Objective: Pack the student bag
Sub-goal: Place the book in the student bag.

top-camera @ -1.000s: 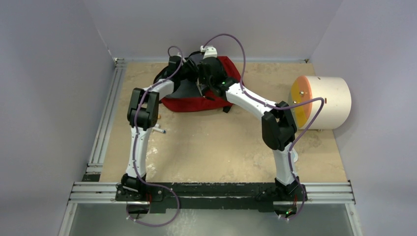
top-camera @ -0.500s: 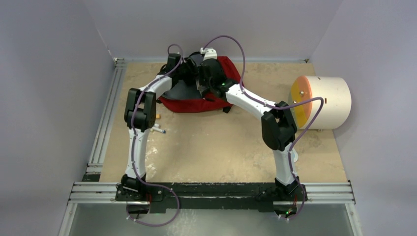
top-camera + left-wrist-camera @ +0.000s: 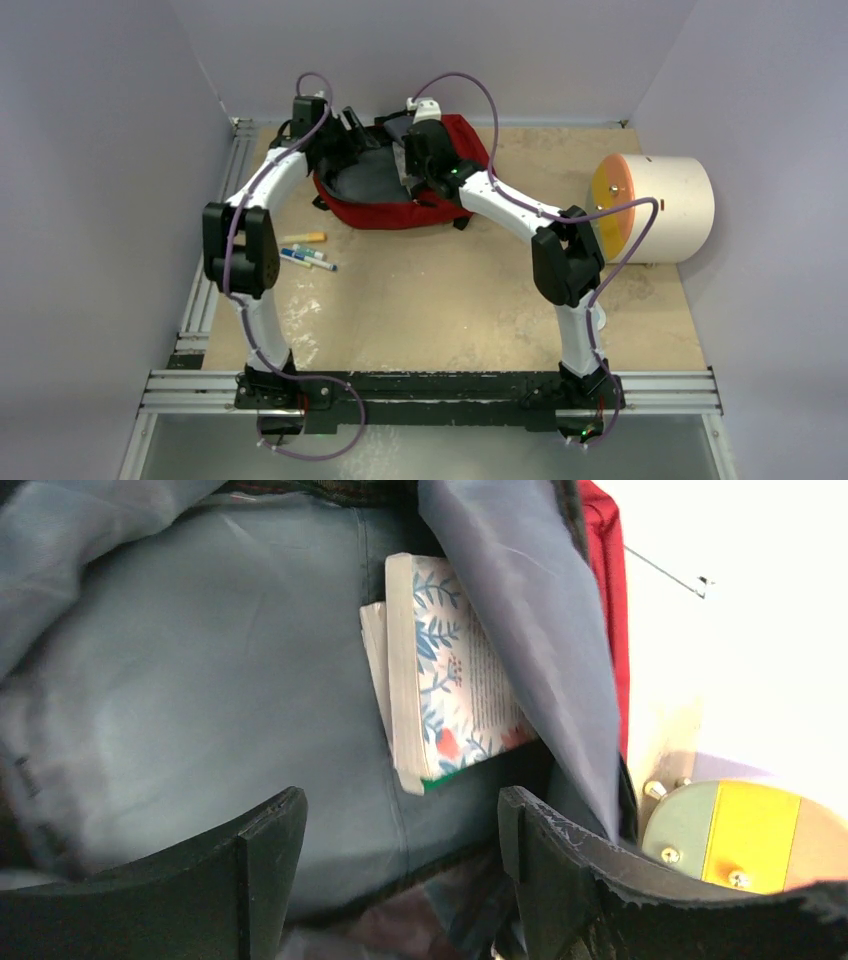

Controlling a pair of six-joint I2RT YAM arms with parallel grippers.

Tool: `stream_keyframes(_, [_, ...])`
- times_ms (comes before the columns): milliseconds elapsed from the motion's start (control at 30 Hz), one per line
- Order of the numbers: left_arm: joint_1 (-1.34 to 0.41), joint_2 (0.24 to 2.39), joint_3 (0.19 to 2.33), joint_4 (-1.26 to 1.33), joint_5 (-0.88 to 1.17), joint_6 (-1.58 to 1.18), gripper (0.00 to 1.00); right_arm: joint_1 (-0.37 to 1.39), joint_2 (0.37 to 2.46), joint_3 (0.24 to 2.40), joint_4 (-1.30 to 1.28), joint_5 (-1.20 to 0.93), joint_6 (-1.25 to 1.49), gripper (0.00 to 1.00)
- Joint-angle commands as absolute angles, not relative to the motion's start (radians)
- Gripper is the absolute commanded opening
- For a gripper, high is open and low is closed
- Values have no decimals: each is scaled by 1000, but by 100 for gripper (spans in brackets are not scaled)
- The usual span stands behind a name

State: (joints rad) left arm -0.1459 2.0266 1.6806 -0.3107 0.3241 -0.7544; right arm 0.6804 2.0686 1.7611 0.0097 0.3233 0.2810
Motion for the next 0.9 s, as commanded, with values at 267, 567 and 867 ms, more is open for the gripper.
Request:
stream_keyframes(267, [-128,1617,1421,-400,112,-442,70,662,1916,1616,43,568,155,0])
stream_keyframes(567, [-127,1537,1322,-433,33,-385,70,610,1776,1470,14,665,110,0])
stream_keyframes(867, [-132,1561,1312,-444,82,-308,70,592,1688,1388,7,621,71,0])
